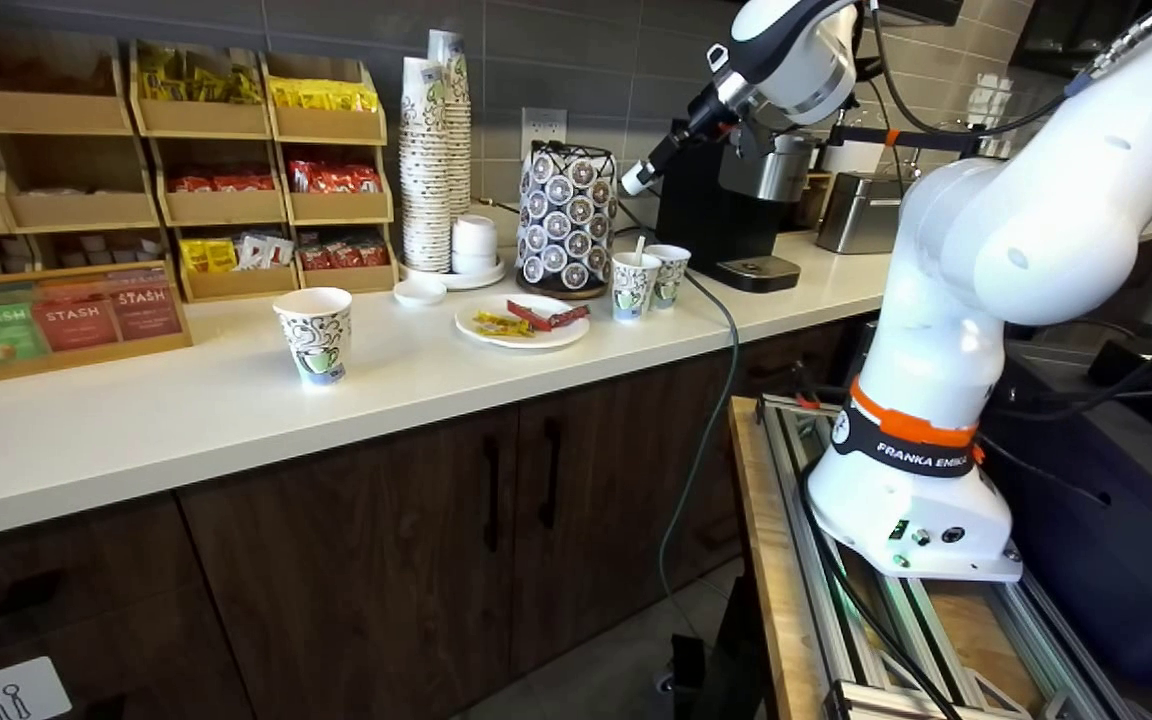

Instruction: Pick up the coffee pod and put it on the coffee pod rack

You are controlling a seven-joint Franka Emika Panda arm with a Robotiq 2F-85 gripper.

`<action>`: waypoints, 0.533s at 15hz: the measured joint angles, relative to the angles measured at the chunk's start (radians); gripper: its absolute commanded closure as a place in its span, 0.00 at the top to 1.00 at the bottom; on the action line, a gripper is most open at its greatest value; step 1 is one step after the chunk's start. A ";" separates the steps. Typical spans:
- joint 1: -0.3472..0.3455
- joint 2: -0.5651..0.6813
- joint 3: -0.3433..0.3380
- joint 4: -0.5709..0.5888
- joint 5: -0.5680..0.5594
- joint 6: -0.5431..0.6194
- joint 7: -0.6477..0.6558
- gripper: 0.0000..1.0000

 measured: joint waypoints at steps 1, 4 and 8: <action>0.025 0.007 -0.023 0.011 0.004 0.004 0.000 0.29; 0.077 0.029 -0.079 0.048 0.015 0.008 0.002 0.29; 0.099 0.043 -0.131 0.086 0.023 0.008 0.007 0.29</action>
